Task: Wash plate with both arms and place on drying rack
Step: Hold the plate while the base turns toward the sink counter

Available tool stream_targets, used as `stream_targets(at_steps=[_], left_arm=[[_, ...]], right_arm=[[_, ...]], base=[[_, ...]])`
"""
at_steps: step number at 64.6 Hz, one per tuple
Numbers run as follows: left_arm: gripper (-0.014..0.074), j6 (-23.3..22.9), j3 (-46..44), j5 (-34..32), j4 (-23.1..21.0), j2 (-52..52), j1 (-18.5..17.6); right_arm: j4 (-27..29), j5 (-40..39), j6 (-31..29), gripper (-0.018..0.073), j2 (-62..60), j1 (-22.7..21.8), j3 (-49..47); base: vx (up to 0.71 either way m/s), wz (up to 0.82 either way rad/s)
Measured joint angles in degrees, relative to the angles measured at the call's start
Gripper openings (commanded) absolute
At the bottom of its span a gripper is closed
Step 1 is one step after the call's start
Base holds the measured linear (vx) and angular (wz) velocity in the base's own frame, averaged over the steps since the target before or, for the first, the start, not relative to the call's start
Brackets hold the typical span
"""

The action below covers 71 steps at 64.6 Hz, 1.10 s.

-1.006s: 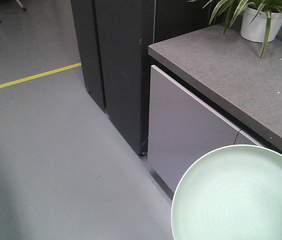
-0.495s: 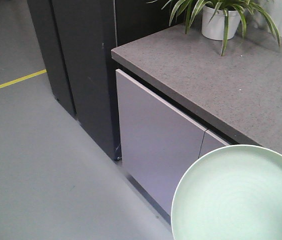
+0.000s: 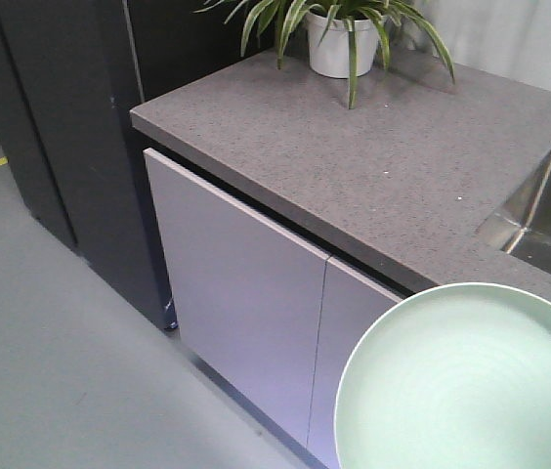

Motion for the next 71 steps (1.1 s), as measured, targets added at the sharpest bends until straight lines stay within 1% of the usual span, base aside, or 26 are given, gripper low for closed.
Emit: stream_targets(at_steps=[71], left_arm=[[-0.0006,0.0,0.0,0.0,0.0,0.0,0.0]], right_arm=[[0.0,0.0,0.0,-0.0001,0.0,0.0,0.0]], base=[[0.07,-0.37]])
